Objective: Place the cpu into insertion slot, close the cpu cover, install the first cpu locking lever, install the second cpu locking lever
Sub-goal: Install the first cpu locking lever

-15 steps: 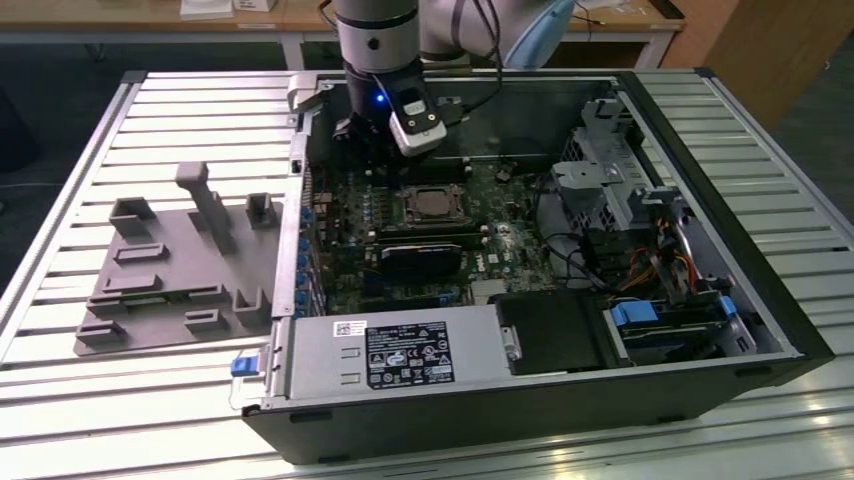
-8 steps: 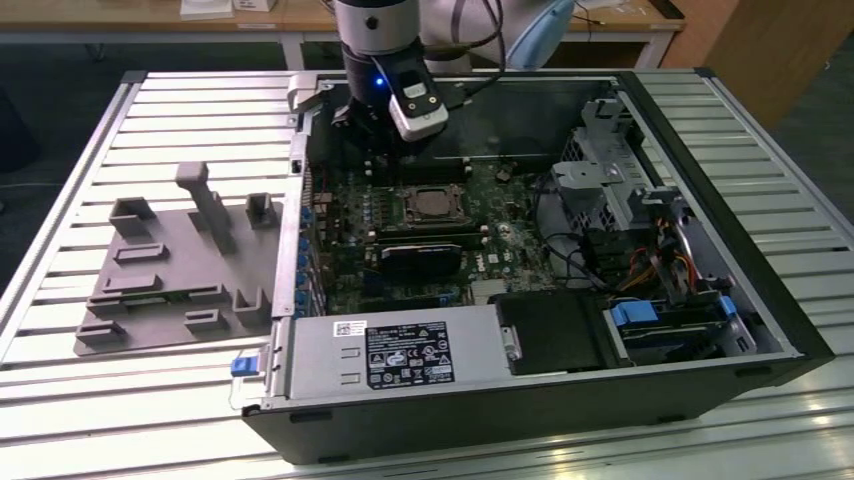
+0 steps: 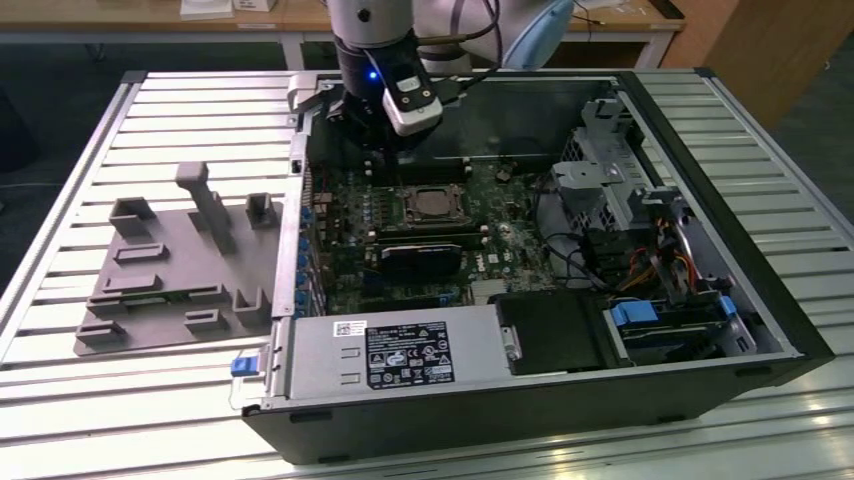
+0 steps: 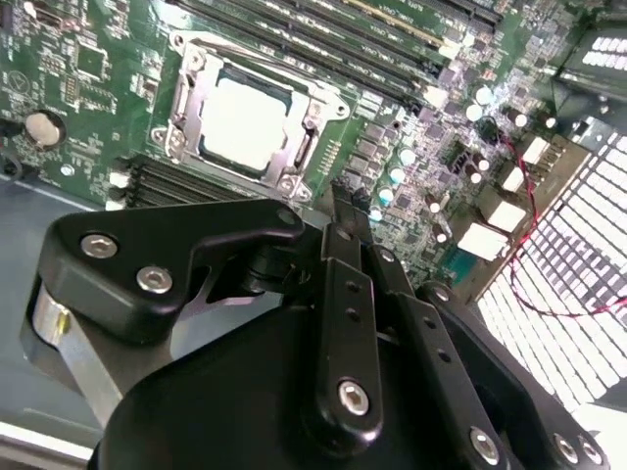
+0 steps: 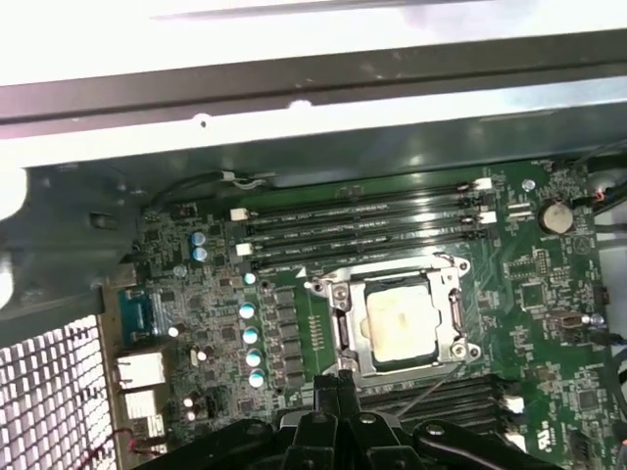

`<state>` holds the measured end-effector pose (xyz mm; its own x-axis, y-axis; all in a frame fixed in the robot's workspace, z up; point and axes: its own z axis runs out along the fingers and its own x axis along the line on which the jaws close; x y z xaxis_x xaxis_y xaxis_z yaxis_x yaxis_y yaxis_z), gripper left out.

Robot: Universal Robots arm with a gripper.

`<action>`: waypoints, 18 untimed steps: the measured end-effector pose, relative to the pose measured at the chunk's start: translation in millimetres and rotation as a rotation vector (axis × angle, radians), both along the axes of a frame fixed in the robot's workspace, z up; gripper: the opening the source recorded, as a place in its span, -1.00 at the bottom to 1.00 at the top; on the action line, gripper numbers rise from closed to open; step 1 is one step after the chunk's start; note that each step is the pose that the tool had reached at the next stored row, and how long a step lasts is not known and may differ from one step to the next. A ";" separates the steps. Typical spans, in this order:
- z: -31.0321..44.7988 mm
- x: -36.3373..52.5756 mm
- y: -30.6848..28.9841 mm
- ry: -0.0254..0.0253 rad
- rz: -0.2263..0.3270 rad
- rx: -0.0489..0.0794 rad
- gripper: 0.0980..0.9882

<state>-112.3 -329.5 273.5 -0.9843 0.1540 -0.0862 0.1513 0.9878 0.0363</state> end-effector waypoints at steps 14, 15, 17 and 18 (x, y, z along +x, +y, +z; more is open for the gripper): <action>-3.7 -10.7 0.0 -0.0017 0.000 0.104 -0.99; -4.1 -10.8 0.0 -0.0016 0.000 0.116 -0.99; -4.9 -11.1 0.0 -0.0017 0.000 0.142 -0.99; -5.3 -11.4 0.0 -0.0017 0.000 0.155 -0.99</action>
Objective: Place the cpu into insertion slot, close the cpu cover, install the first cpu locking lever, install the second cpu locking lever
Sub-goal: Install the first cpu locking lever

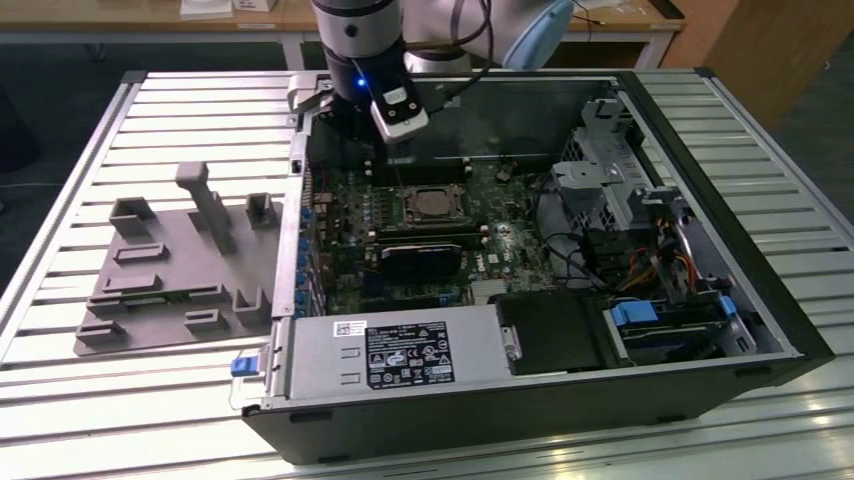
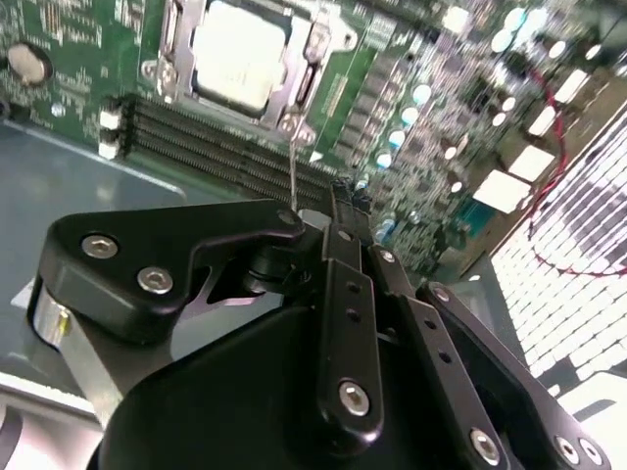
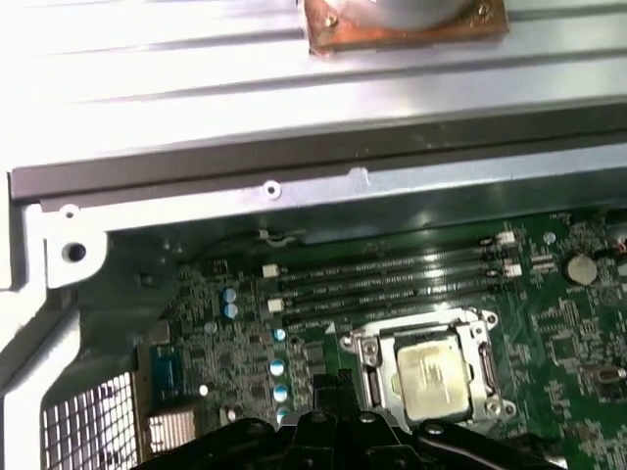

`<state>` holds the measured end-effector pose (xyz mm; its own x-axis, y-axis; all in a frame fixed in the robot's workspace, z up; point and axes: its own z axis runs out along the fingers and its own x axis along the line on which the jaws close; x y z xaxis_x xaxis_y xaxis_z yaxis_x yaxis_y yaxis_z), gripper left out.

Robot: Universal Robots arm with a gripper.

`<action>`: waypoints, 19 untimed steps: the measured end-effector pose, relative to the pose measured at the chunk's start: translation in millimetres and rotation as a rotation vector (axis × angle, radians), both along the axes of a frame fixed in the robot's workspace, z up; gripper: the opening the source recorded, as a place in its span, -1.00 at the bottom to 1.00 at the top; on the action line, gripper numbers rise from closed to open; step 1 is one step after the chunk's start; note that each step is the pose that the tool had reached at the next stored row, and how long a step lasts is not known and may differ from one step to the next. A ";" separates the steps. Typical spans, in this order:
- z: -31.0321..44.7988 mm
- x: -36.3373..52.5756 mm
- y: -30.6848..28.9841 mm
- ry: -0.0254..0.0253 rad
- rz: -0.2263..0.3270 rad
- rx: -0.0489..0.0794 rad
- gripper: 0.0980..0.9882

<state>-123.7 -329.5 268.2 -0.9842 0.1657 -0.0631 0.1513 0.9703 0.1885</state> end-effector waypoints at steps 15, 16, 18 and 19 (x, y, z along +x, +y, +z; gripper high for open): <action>-10.2 -3.6 0.1 0.0000 0.000 0.098 -0.99; -10.6 -3.6 0.0 0.0001 0.000 0.100 -0.99; -11.5 -3.5 0.0 0.0001 0.000 0.105 -0.99; -11.9 -3.5 0.0 0.0000 0.000 0.108 -0.99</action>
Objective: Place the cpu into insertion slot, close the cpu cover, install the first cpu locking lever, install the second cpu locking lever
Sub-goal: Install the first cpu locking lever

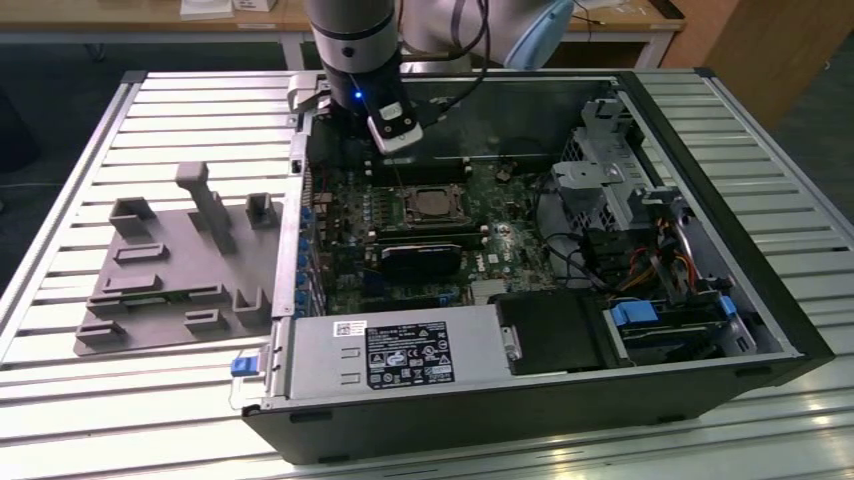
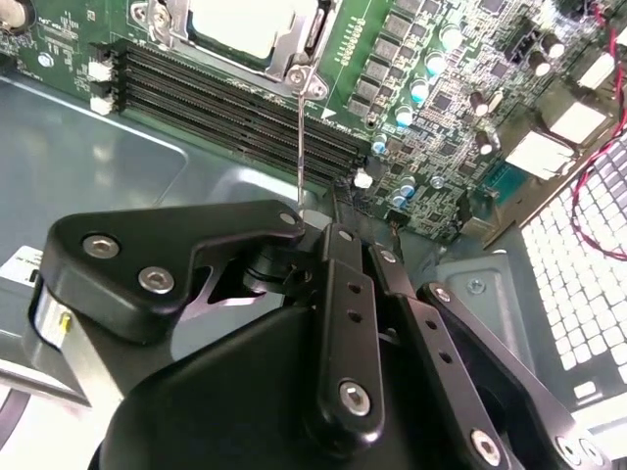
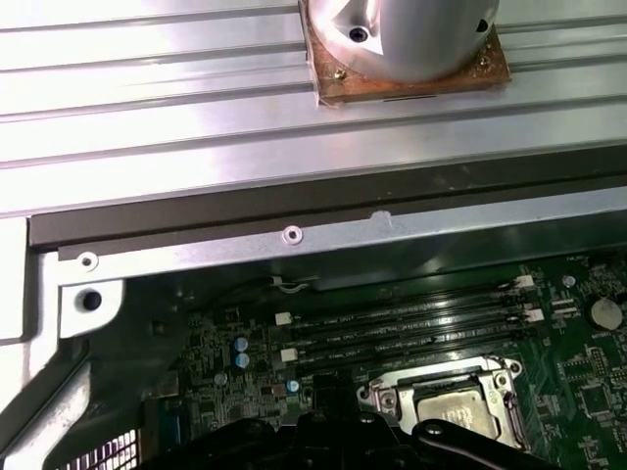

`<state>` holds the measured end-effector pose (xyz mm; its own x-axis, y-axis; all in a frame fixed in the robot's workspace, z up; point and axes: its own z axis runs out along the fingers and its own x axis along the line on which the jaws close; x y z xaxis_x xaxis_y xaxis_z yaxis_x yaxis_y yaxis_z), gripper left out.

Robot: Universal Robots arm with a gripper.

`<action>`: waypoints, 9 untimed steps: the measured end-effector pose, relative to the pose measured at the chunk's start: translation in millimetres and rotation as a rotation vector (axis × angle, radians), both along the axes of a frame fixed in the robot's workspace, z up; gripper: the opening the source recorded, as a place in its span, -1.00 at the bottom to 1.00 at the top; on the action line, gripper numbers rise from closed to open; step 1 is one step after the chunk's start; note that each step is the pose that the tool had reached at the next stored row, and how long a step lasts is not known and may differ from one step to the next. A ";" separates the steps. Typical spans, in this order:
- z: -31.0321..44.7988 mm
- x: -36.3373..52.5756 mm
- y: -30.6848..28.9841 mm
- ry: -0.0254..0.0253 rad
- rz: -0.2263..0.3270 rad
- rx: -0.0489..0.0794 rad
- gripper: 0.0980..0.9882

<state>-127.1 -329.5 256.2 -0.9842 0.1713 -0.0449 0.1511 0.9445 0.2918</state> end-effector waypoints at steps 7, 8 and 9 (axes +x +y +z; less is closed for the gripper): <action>-2.1 2.6 0.0 0.0000 0.000 0.007 -0.99; -2.4 3.6 0.0 0.0000 0.000 0.007 -0.99; -2.7 4.6 0.0 0.0000 0.000 0.007 -0.99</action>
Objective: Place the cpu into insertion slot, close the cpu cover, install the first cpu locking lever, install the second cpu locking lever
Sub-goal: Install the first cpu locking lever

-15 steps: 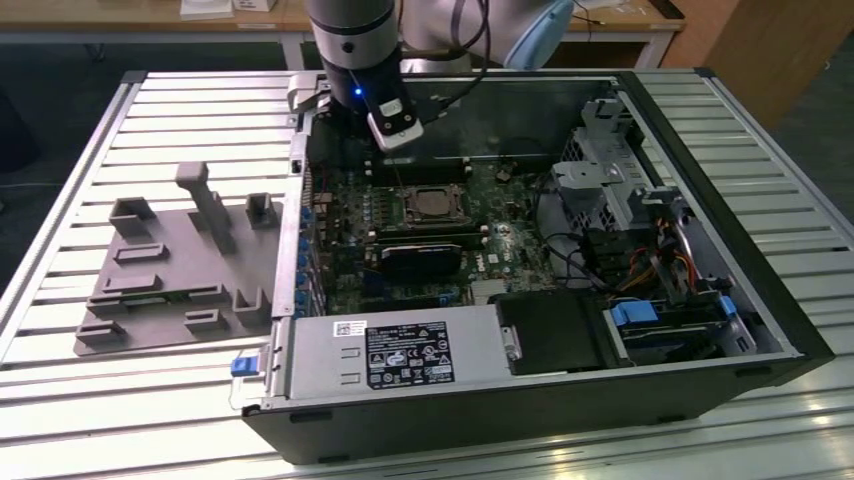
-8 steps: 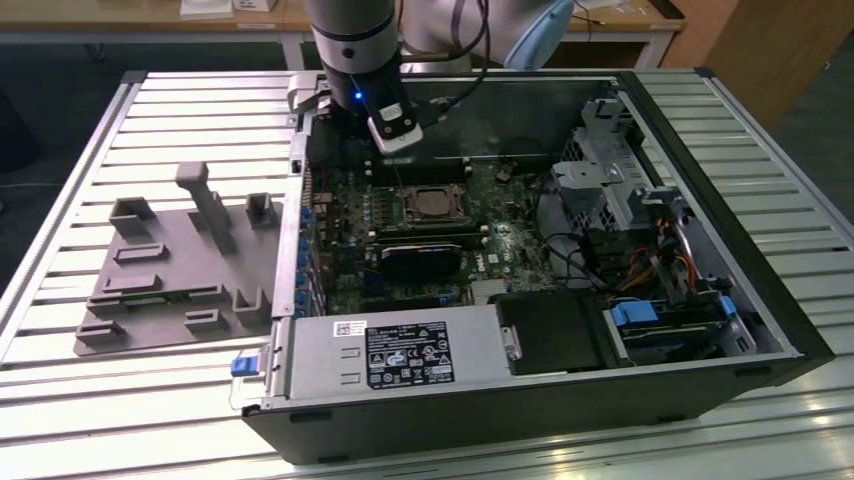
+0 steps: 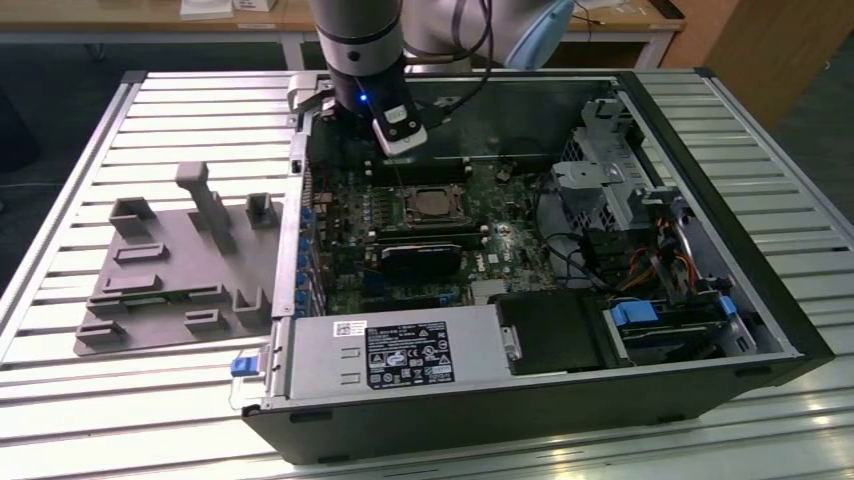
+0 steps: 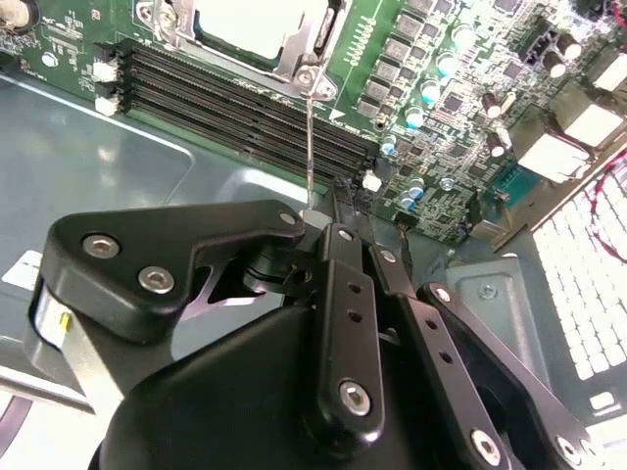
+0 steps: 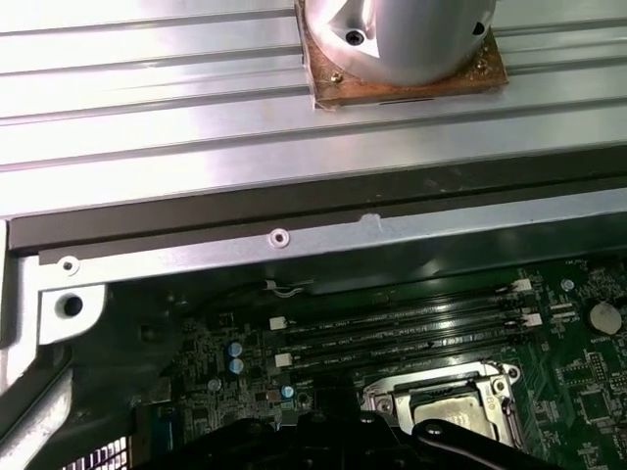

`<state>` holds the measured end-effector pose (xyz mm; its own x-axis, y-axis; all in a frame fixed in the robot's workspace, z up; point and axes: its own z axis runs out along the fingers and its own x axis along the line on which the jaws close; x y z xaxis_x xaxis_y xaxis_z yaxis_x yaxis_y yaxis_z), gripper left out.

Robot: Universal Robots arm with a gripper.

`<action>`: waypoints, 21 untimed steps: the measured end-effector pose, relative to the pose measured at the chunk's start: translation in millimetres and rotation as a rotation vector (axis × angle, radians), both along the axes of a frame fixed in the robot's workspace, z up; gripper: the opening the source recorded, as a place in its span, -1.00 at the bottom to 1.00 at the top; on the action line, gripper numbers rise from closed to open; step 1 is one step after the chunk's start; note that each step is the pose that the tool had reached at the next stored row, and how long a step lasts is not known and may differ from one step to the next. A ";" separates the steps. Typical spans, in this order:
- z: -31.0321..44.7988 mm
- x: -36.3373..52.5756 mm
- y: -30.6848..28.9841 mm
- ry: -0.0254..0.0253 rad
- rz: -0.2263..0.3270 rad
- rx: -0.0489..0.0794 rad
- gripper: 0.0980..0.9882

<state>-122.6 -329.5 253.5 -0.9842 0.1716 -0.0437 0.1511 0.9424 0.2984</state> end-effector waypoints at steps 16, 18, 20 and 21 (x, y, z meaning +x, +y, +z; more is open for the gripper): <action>-3.3 29.0 0.4 0.0001 0.000 -0.001 -0.99; -3.5 32.6 0.4 0.0002 0.000 -0.002 -0.99; -3.6 36.4 0.4 0.0002 0.000 -0.002 -0.99; -3.7 38.3 0.4 0.0002 0.000 -0.003 -0.99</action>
<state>-84.2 -329.1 249.8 -0.9842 0.1715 -0.0439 0.1512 0.9432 0.2960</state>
